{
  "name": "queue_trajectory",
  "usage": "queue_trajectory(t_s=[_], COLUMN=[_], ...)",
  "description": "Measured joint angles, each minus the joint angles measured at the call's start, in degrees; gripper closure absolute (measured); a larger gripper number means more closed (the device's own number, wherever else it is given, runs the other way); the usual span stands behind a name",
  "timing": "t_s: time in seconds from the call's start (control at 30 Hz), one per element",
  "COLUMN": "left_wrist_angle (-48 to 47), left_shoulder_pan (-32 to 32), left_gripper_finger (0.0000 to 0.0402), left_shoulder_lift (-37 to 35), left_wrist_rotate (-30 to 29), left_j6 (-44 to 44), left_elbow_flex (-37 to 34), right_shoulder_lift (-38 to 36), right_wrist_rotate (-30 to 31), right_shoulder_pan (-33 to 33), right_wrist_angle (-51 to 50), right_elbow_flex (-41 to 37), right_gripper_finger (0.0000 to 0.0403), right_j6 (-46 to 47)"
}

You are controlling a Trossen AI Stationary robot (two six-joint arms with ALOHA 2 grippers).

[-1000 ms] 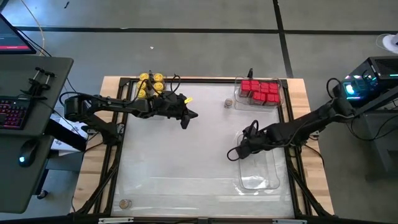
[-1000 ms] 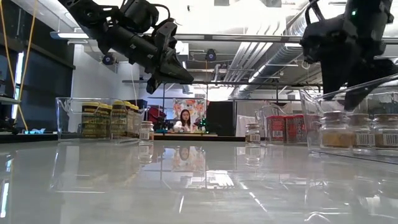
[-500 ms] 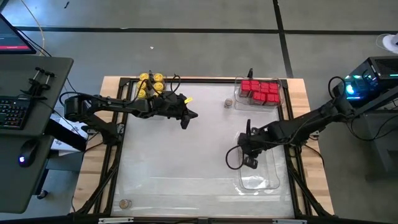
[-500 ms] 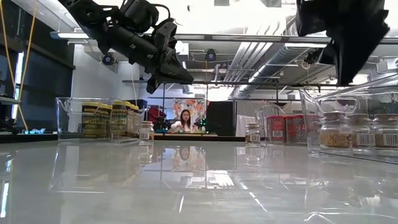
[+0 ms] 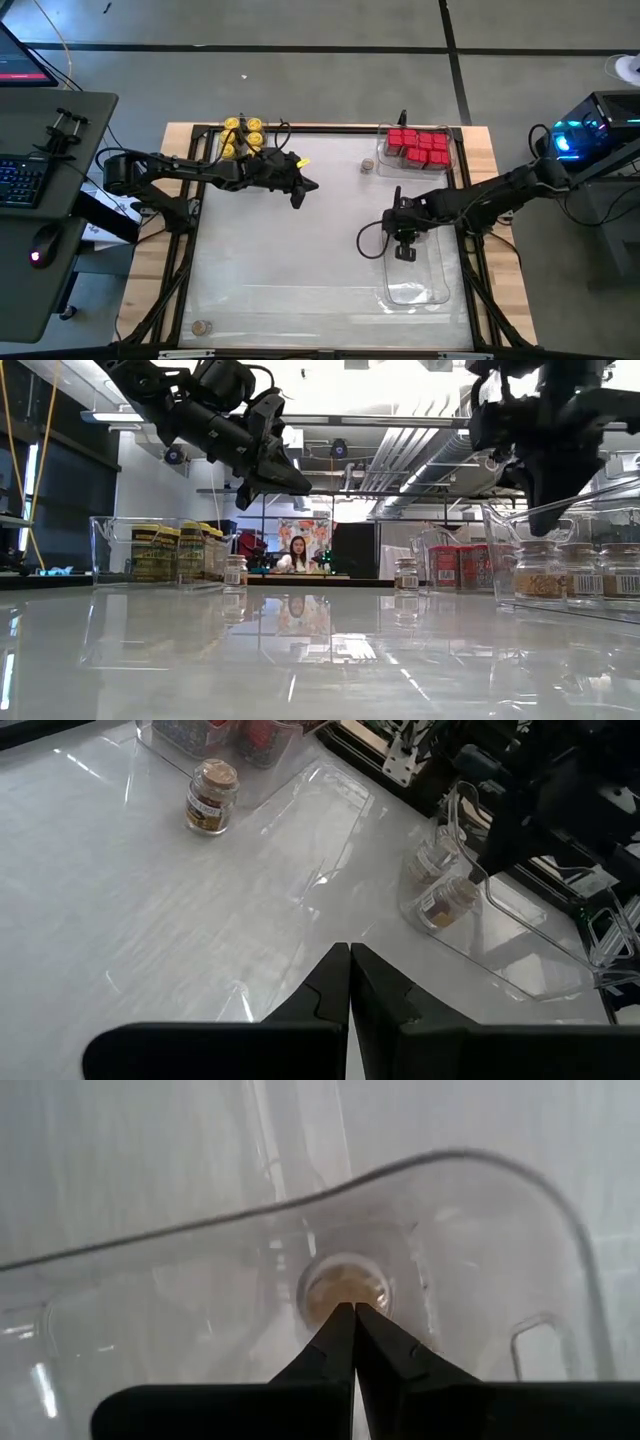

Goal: Sort spices by type
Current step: Put the brown seasoning bottle into the bottom transparent bin

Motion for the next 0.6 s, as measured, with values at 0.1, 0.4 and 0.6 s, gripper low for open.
queue_trajectory(t_s=[0.1,0.4,0.6], left_wrist_angle=[0.0,0.0,0.0], left_shoulder_pan=[0.0,0.0,0.0], left_gripper_finger=[0.0401,0.0402,0.0401], left_shoulder_lift=[0.0,0.0,0.0], left_wrist_rotate=[0.0,-0.1,-0.1], left_j6=[0.1,1.6,2.0], left_elbow_flex=[0.0,0.0,0.0], right_shoulder_lift=[0.0,1.7,5.2], right_wrist_rotate=[0.0,-5.3,-6.5], right_shoulder_pan=[-0.9,-1.8,-1.8], right_wrist_angle=[1.1,2.9,4.2], right_elbow_flex=[0.0,0.0,0.3], right_gripper_finger=[0.0402,0.0402,0.0402], right_j6=[-1.3,-6.1,-7.9])
